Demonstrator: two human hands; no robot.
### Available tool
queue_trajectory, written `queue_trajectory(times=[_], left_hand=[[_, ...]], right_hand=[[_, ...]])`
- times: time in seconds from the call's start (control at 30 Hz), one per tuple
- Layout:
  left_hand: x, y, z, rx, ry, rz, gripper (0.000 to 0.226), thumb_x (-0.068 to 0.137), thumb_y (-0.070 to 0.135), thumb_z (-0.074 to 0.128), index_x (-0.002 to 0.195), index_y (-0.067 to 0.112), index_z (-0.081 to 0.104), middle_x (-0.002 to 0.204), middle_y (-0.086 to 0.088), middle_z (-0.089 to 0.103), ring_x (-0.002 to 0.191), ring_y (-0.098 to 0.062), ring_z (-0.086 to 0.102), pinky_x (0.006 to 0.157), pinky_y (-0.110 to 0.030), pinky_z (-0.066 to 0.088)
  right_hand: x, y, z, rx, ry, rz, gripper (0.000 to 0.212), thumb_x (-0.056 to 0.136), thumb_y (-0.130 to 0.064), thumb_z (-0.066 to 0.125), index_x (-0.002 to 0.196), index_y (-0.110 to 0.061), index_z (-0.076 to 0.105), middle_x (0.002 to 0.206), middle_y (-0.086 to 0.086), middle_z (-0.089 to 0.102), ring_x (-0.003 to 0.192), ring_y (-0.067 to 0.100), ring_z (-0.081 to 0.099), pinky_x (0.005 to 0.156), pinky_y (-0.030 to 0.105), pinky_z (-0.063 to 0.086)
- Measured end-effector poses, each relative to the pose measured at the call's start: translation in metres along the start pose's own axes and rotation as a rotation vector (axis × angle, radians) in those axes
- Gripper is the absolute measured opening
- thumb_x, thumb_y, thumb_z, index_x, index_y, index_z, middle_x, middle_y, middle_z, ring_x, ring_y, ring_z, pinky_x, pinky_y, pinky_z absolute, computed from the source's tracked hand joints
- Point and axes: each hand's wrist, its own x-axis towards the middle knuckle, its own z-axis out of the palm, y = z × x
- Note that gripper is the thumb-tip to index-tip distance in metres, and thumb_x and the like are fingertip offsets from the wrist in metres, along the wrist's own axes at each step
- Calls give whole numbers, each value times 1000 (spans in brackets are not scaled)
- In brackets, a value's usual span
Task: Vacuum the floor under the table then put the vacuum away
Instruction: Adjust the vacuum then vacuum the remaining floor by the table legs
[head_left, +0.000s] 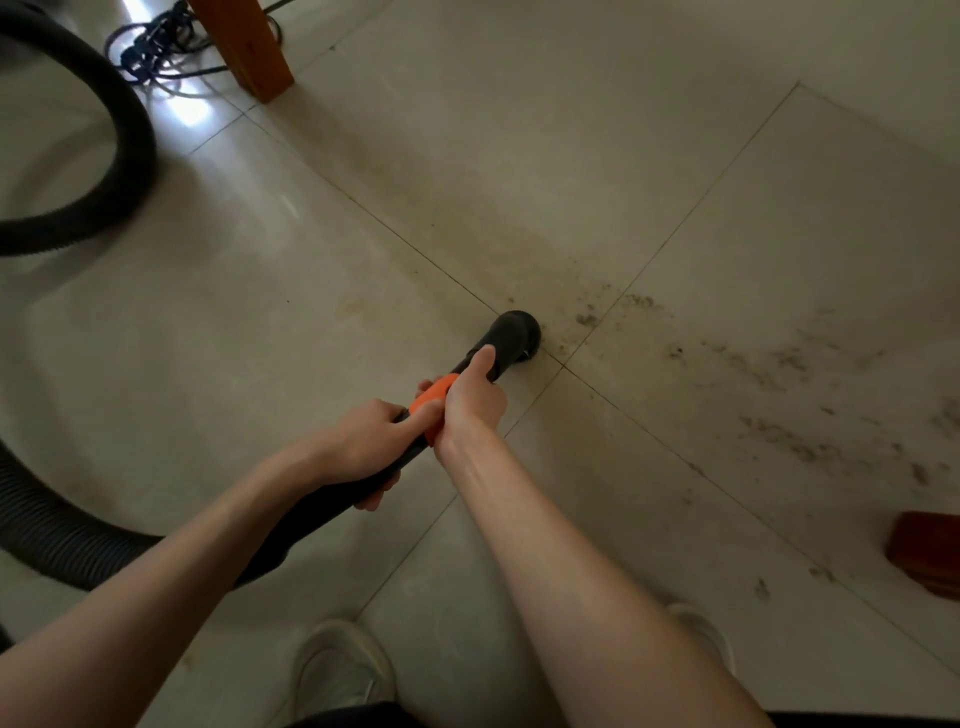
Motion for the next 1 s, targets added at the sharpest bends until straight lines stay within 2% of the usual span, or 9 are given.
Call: queue_trajectory(times=[0.1, 0.2, 0.33, 0.43, 0.57, 0.67, 0.87, 1.0], left_hand=[[0, -2, 3, 12, 46, 8, 57, 93, 57, 35, 82, 3, 50, 53, -9, 54, 36, -22, 51, 43, -26, 46], [2, 1, 4, 2, 92, 15, 58, 93, 57, 33, 79, 3, 50, 52, -9, 55, 34, -21, 51, 40, -24, 43], [8, 10, -1, -47, 118, 9, 64, 94, 57, 31, 89, -2, 55, 51, -11, 55, 32, -19, 50, 39, -24, 43], [13, 14, -6, -129, 137, -9, 66, 92, 59, 32, 90, -3, 56, 49, -12, 54, 32, -21, 50, 40, -26, 44], [21, 21, -14, -156, 165, -28, 69, 92, 62, 31, 85, -2, 55, 49, -12, 55, 34, -23, 51, 39, -25, 44], [23, 28, -17, -138, 166, -34, 66, 92, 62, 30, 74, 2, 51, 49, -11, 55, 35, -23, 51, 39, -24, 43], [23, 38, -10, -50, 70, 10, 67, 91, 64, 29, 76, 2, 50, 51, -12, 56, 35, -23, 52, 43, -24, 45], [23, 47, -7, -50, 23, 18, 67, 89, 66, 30, 73, 3, 48, 50, -11, 55, 35, -23, 51, 44, -25, 45]], right_hand=[[1, 2, -2, -16, -23, -15, 42, 98, -48, 39, 91, -9, 49, 67, 7, 57, 53, 16, 57, 52, 26, 49], [2, -3, 1, -45, -70, -9, 42, 98, -48, 39, 86, -9, 49, 69, 8, 57, 53, 17, 57, 53, 28, 50], [4, -19, 12, -133, -120, 23, 44, 98, -48, 39, 87, -6, 46, 75, 12, 58, 52, 18, 55, 47, 27, 48], [9, -28, 22, -210, -153, 11, 45, 99, -48, 38, 87, -5, 46, 71, 12, 60, 52, 19, 56, 60, 33, 53], [16, -38, 31, -231, -188, -11, 44, 99, -47, 38, 103, -4, 45, 64, 10, 58, 52, 19, 57, 75, 38, 55], [17, -43, 32, -211, -182, -1, 44, 99, -47, 38, 102, -3, 46, 65, 10, 58, 52, 19, 56, 71, 36, 54], [21, -49, 15, -93, -69, 17, 45, 99, -47, 38, 79, -7, 45, 68, 10, 57, 53, 18, 54, 62, 32, 52], [22, -56, 6, -88, -26, 11, 44, 99, -47, 38, 77, -9, 43, 65, 9, 55, 52, 17, 54, 63, 32, 52]])
